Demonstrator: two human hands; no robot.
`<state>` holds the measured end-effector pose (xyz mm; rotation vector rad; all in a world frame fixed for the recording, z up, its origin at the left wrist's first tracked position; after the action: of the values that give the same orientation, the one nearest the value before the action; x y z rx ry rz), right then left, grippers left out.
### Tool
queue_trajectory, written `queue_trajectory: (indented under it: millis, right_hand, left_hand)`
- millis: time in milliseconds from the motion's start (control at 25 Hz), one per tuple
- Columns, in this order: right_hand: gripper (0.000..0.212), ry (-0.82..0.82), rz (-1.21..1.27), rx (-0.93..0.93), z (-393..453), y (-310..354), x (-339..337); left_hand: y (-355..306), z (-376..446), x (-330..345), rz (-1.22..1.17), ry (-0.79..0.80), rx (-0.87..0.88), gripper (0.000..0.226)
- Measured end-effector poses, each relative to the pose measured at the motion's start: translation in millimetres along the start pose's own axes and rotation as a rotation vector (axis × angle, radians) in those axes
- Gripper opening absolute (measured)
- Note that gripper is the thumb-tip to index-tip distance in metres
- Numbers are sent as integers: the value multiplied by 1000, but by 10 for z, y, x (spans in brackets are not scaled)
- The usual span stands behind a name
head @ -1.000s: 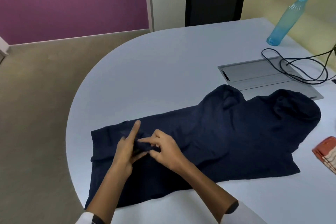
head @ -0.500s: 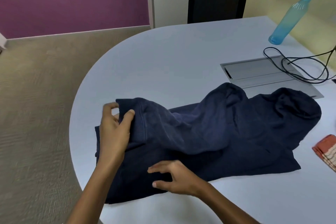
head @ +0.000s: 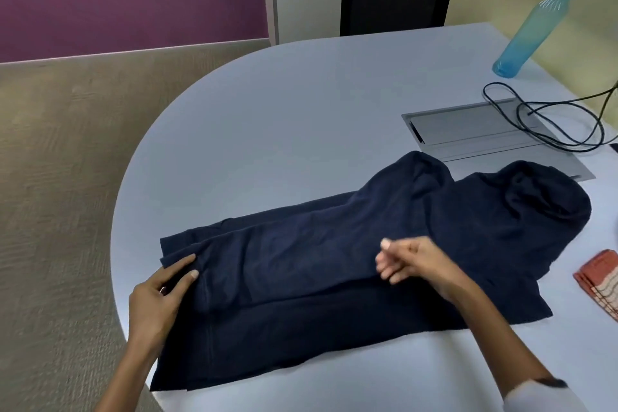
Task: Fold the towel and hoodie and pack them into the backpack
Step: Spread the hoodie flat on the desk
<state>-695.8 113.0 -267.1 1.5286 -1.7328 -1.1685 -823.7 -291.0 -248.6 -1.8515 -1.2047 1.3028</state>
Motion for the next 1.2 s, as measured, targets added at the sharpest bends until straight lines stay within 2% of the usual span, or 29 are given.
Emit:
queue_trajectory:
  millis: [80, 160, 200, 280, 360, 480, 560, 720, 800, 920, 1040, 1200]
  right_hand:
    - [30, -426, 55, -50, 295, 121, -520]
    - [33, -697, -76, -22, 557, 159, -809]
    - [41, -740, -182, 33, 677, 139, -832]
    - [56, -727, -302, 151, 858, 48, -760]
    - [45, -805, -249, 141, 879, 70, -767]
    - [27, -975, 45, 0, 734, 78, -1021]
    - [26, -992, 101, -11, 664, -17, -1158]
    - [23, -798, 66, 122, 752, -324, -1128]
    - [32, -774, 60, 129, 809, -312, -1148]
    - [45, -807, 16, 120, 914, -164, -1188]
    - [30, -847, -19, 62, 1021, 32, -1228]
    - [29, -917, -10, 21, 1079, 154, -1338]
  left_hand:
    - [40, 65, -1, -69, 18, -15, 34]
    - [14, 128, 28, -125, 48, 10, 40]
    - [-3, 143, 45, -146, 49, 13, 42]
    - [-13, 178, 83, -204, 57, 4, 43]
    - [-8, 222, 81, -293, 54, -24, 43]
    - [2, 317, 37, -501, 30, -77, 44]
    - [21, 398, 93, -452, 53, -81, 45]
    - [198, 466, 313, -284, 129, -127, 39]
    - [263, 494, 329, -271, 120, -153, 31]
    - [285, 515, 341, -278, 105, -185, 29]
    - [241, 547, 319, -315, 93, -170, 33]
    - [280, 594, 337, -41, 83, -101, 38]
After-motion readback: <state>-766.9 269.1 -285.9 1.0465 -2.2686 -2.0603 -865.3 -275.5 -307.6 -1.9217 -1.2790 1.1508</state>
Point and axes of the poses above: each hand's wrist, its own z-axis towards the middle knuckle, its own x-axis out of the palm, y = z × x, the point moved 8 cm from there along z, towards the middle knuckle, and after that the axes turned 5 degrees about -x, right-handed, at the moved point
